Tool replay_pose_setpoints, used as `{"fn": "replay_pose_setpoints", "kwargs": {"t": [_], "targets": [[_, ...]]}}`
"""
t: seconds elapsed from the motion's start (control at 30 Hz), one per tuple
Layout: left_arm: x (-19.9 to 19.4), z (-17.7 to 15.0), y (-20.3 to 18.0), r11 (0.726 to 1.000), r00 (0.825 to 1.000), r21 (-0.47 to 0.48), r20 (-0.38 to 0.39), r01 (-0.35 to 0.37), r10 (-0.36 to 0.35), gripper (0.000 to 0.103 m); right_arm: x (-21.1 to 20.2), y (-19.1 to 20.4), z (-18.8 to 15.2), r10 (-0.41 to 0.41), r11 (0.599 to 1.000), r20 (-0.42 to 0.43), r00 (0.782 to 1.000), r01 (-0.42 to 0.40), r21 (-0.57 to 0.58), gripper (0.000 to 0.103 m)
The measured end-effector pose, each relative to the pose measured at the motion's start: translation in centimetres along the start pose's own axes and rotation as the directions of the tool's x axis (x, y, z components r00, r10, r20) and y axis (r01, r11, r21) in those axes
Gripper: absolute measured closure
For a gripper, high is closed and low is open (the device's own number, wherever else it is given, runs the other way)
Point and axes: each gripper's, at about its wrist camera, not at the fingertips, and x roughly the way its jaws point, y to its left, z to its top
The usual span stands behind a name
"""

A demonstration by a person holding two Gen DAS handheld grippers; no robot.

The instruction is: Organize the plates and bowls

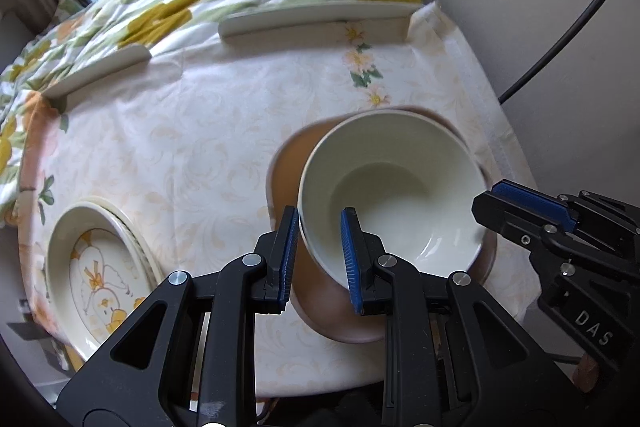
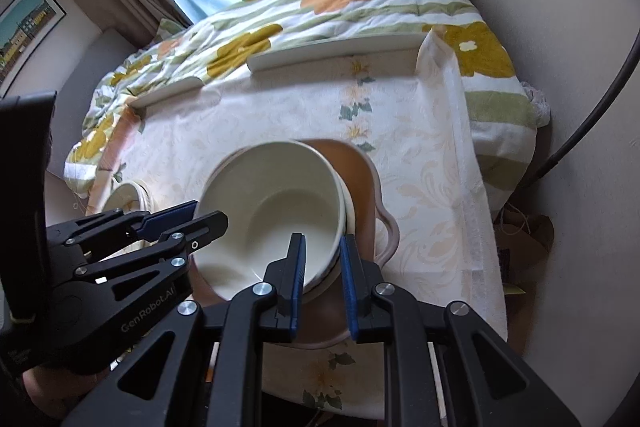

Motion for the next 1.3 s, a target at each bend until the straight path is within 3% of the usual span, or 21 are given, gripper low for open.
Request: {"fn": "replay_pose_setpoints", "kwargs": {"t": [0.17,0.27,0.3,0.33,0.37,0.4,0.43,0.47,0.6,0.87,1.07,1.23,1.3], "targets": [[-4.3,-0.1,0.4,1.000,0.995,-0.003,0.095,-0.003,0.004,0.084,-3.1,0.7,0.1,-0.007,1.000,0.053,0.999,0.008,-0.023,0.087],[-7.9,-0.4,0.8,1.000,0.982,-0.002,0.188,0.010,-0.010,0.079,-5.6,1.6,-0.4,-0.010,0.999,0.102,0.995,0.015,-0.051,0.087],[-9.3,-0.7,1.0,1.000,0.974,-0.004,0.224,0.015,-0.014,0.062,-6.3,1.8,-0.5,-0.012,0.998,0.118,0.993,0.019,-0.059,0.087],[-10.4,-0.9,1.2,1.000,0.967,-0.006,0.253,0.011,-0.010,0.025,-6.9,2.0,-0.7,-0.017,0.997,0.132,0.991,0.026,-0.066,0.086],[-11.5,-1.3,1.4,1.000,0.957,-0.011,0.289,-0.005,0.008,0.007,-7.6,2.2,-0.9,-0.027,0.997,0.146,0.989,0.038,-0.071,0.075],[-12.5,-1.8,1.6,1.000,0.944,-0.017,0.328,-0.020,0.024,0.000,-8.0,2.4,-1.2,-0.036,0.996,0.156,0.987,0.048,-0.070,0.062],[-13.4,-2.1,1.8,1.000,0.935,-0.013,0.353,-0.022,0.025,0.000,-8.4,2.5,-1.4,-0.038,0.997,0.168,0.985,0.050,-0.066,0.024],[-13.9,-2.4,2.0,1.000,0.934,-0.005,0.356,-0.020,0.020,0.000,-8.8,2.4,-1.7,-0.030,0.997,0.187,0.982,0.043,-0.062,0.000],[-13.6,-3.7,3.3,0.999,0.953,-0.018,0.300,-0.040,0.043,0.000,-9.1,1.9,-2.6,-0.057,0.997,0.186,0.981,0.067,-0.047,0.000],[-9.0,-4.8,4.9,0.999,0.993,-0.053,0.118,-0.006,0.012,0.000,-7.6,-0.1,-3.4,-0.143,0.989,0.059,0.988,0.145,-0.029,0.000],[-4.5,-5.3,4.0,1.000,1.000,-0.025,-0.002,0.010,-0.010,0.000,-3.9,-1.7,-3.7,-0.147,0.989,-0.069,0.987,0.147,-0.003,0.000],[-0.2,-4.8,3.8,1.000,0.993,-0.019,-0.112,0.025,-0.027,0.001,0.1,-2.0,-2.5,-0.164,0.986,-0.157,0.974,0.162,-0.025,0.001],[0.8,-4.3,3.5,1.000,0.991,0.005,-0.129,0.026,-0.026,0.001,1.9,-1.8,-2.2,-0.190,0.982,-0.202,0.961,0.182,-0.060,0.009]]}}
